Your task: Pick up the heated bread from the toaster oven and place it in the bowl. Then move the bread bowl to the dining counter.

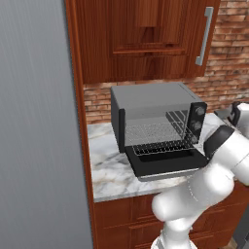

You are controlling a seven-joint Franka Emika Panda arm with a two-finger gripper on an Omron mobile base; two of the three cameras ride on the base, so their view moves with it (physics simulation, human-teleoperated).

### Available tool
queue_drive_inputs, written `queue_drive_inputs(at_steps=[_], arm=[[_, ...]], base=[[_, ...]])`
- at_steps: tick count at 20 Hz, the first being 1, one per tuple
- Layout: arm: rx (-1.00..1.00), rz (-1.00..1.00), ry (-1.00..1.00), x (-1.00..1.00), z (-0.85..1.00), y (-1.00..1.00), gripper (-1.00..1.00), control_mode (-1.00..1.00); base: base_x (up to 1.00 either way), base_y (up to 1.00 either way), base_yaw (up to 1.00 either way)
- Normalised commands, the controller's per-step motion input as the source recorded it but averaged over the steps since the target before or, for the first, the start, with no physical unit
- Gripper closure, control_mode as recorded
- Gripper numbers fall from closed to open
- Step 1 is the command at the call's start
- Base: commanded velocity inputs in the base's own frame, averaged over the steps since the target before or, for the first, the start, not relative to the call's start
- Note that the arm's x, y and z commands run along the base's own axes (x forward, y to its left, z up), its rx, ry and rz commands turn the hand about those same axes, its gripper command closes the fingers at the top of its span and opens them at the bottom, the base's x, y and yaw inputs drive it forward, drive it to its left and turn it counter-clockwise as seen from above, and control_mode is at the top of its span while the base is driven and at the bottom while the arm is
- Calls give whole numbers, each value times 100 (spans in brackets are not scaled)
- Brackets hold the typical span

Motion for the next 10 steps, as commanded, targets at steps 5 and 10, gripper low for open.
queue_drive_inputs(at_steps=[5,10], arm=[[1,-3,1,50,-38,-14,100,-100],[0,-1,0,57,-48,0,-100,-100]], base=[[0,0,0],[0,0,0]])
